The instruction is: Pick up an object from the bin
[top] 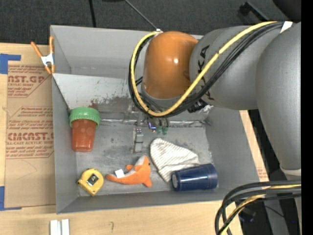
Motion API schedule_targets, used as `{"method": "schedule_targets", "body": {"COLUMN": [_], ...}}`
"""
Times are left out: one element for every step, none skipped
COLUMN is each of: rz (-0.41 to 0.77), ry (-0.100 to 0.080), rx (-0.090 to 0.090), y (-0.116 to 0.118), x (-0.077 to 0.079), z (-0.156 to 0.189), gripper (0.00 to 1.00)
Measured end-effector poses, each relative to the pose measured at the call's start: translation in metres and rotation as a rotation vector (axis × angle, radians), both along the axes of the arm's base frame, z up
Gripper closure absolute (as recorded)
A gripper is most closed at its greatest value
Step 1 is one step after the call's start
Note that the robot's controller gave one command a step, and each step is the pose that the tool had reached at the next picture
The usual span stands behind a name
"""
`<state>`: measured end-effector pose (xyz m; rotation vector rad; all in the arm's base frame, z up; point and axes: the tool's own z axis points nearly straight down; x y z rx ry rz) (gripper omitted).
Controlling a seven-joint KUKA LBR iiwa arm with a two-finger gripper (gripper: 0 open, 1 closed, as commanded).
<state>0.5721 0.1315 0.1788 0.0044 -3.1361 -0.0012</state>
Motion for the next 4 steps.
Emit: {"method": "schedule_targets", "body": {"rz": [-0.002, -0.024, 0.113, 0.382], "ry": [-0.007, -0.010, -0.001, -0.005], "rx": [0.001, 0.002, 0.000, 0.002], "y": [-0.001, -0.029, -0.051, -0.042], "x": [0.001, -0.053, -0.064, -0.078], "z": [0.005, -0.027, -0.055, -0.106], "gripper": [0.00, 0.00, 0.00, 1.00]}}
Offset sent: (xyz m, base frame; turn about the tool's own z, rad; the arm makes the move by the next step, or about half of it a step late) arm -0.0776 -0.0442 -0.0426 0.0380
